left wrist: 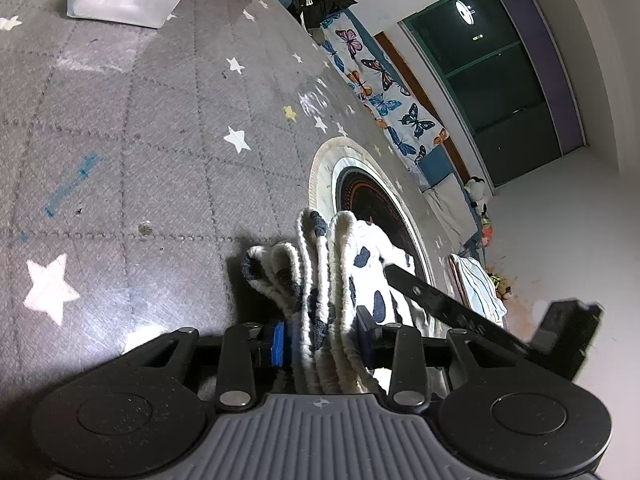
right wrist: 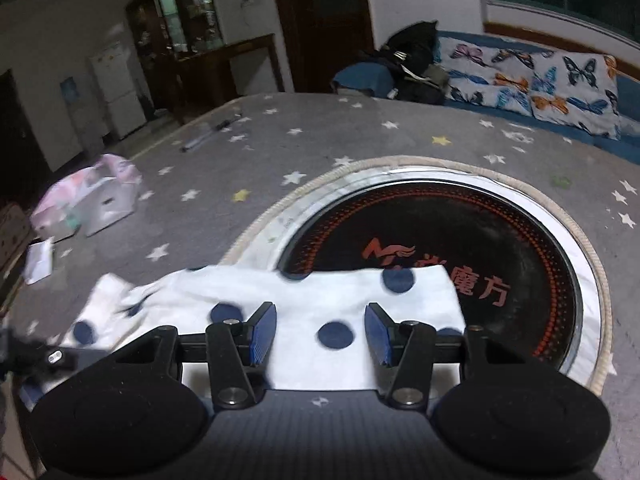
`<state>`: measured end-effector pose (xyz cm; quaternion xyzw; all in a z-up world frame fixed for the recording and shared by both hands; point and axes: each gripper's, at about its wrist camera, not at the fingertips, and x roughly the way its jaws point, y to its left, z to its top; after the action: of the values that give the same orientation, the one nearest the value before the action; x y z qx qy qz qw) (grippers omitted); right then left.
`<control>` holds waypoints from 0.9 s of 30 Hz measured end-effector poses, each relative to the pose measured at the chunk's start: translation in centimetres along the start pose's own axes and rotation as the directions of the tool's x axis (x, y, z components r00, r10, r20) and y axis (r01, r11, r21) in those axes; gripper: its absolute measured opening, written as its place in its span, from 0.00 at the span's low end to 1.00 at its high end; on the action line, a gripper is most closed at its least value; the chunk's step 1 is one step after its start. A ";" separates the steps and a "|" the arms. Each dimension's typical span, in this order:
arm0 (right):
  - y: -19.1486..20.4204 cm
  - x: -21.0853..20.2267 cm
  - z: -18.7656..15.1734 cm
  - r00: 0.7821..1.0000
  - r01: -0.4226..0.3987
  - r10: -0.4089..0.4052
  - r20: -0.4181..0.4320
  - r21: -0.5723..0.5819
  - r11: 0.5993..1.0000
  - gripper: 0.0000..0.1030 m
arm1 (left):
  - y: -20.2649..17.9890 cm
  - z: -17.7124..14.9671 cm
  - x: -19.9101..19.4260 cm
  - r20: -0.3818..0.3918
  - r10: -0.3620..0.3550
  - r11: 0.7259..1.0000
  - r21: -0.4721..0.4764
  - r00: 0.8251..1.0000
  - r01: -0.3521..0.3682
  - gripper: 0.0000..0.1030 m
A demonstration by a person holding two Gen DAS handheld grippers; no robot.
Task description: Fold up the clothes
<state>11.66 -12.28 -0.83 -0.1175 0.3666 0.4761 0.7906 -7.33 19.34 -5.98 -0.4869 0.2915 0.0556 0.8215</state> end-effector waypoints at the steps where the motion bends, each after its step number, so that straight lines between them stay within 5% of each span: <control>1: -0.1 0.3 0.1 1.000 0.011 -0.011 -0.003 0.003 1.000 0.49 | 0.0 0.0 0.0 -0.001 0.000 1.000 -0.001 1.000 0.000 0.36; 10: 0.8 -0.7 0.7 1.000 -0.024 0.023 -0.012 -0.045 0.999 0.54 | -0.1 0.0 0.0 -0.003 0.004 1.000 -0.004 1.000 -0.004 0.35; 18: 2.3 -4.0 -2.9 0.995 -0.086 0.079 -0.053 -0.131 0.988 0.67 | -0.3 0.0 0.0 -0.003 0.017 1.000 -0.001 1.000 -0.017 0.35; 27: 1.3 -8.3 -7.7 1.000 -0.008 0.005 -0.024 -0.124 0.992 0.67 | -0.6 0.2 0.2 -0.006 0.031 0.999 0.008 0.999 -0.031 0.35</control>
<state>4.65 -21.22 -0.24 -0.1708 0.3460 0.4991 0.7759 -6.85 19.19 -5.51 -0.4791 0.3019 0.0656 0.8216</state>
